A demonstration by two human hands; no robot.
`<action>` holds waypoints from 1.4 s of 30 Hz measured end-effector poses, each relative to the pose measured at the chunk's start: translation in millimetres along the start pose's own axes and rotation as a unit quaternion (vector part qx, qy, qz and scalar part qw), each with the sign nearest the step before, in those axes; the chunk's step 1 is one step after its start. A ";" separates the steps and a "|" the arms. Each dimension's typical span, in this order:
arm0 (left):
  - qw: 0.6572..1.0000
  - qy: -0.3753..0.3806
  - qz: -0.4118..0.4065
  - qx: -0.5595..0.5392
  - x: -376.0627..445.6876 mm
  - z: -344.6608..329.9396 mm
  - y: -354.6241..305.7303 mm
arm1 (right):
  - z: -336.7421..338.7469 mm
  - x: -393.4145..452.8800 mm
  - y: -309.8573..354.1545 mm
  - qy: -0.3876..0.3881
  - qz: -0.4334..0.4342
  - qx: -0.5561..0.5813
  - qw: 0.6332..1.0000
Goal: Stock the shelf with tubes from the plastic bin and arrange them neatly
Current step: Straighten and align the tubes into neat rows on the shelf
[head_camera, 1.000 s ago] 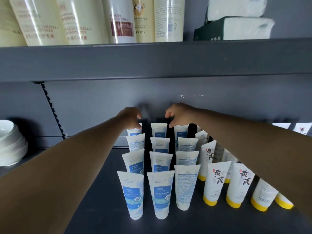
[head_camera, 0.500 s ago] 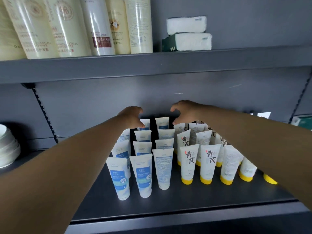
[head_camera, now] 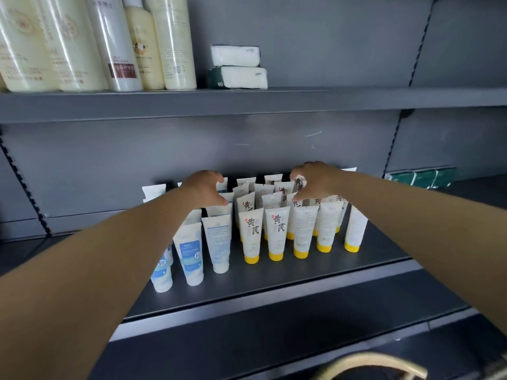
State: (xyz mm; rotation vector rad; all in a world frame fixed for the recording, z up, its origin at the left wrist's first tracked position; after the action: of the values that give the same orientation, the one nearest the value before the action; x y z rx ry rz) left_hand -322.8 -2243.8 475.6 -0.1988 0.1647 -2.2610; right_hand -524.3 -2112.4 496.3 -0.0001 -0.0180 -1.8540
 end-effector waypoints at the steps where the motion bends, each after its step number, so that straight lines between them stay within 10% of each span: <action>1: 1.000 0.000 -0.005 -0.001 -2.6 0.1 -7.7 | 2.6 -7.5 -7.5 -0.001 -0.006 -0.001 1.000; 23: 0.995 -0.017 0.028 -0.090 14.5 -35.4 -197.4 | 24.5 -60.5 -207.8 0.014 0.018 -0.038 0.999; 42: 0.994 -0.054 0.070 -0.063 106.1 -73.5 -233.0 | -19.9 26.3 -262.6 0.018 0.066 0.020 0.997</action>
State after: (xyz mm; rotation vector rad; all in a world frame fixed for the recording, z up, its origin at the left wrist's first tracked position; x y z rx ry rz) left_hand -578.7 -2172.5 456.1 -0.3640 0.2564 -2.0966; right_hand -783.5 -2064.5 473.4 0.0586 -0.0287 -1.7208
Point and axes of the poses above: each hand's wrist, its own x-axis towards the middle knuckle, its own z-axis out of the back of the hand, y = z × x, the point moved 3 cm from there along x, towards the middle knuckle, and after that the axes turned 3 degrees about y, right-handed, at the moved point
